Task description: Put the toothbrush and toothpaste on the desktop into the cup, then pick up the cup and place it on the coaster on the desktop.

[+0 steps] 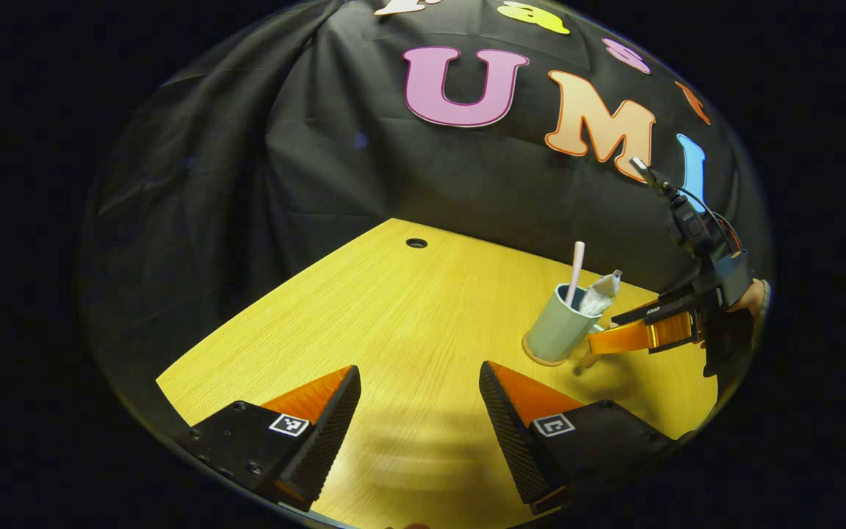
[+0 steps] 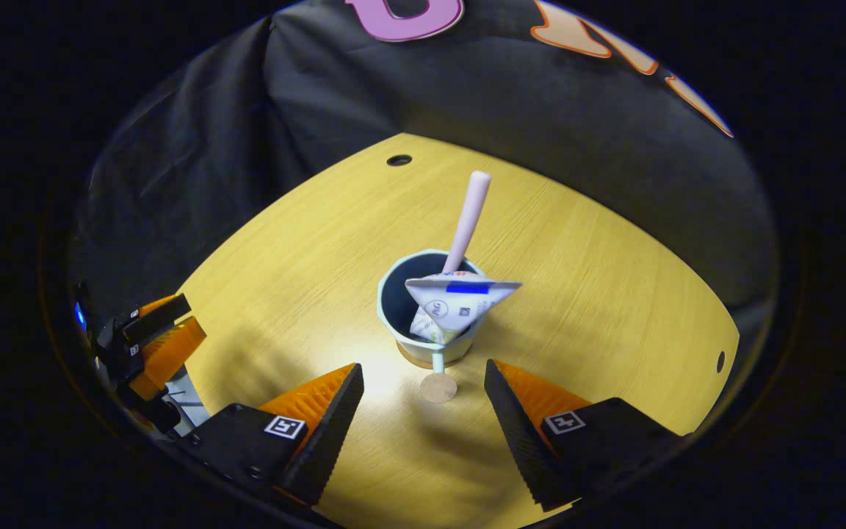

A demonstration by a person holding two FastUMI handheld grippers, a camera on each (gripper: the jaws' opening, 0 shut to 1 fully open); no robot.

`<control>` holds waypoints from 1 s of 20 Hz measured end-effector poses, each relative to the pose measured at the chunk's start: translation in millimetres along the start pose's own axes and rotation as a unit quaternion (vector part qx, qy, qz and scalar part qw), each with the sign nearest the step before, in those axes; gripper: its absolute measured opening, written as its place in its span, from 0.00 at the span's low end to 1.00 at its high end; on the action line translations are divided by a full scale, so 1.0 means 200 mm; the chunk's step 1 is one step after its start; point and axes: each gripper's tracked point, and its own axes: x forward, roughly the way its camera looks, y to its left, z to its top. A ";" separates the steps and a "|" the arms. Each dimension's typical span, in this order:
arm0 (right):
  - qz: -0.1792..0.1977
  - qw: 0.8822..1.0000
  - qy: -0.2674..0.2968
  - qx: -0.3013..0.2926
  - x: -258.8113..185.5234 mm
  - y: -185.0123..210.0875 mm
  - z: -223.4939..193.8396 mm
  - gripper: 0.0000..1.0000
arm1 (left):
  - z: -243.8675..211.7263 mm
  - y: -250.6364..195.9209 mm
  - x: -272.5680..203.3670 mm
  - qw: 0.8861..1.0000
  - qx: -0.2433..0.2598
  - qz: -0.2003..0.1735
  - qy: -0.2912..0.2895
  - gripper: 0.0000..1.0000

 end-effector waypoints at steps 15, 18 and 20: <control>-0.122 0.965 -0.168 0.162 -0.71 -0.23 -0.36 0.99 | 0.11 -0.39 -0.16 0.994 0.052 -0.097 -0.009 0.94; -0.141 0.956 -0.175 0.187 -0.76 -0.26 -0.49 0.96 | 0.09 -0.39 -0.17 0.993 0.058 -0.099 -0.004 0.93; -0.143 0.953 -0.167 0.207 -0.78 -0.27 -0.56 0.99 | 0.09 -0.40 -0.15 0.993 0.059 -0.102 0.001 0.94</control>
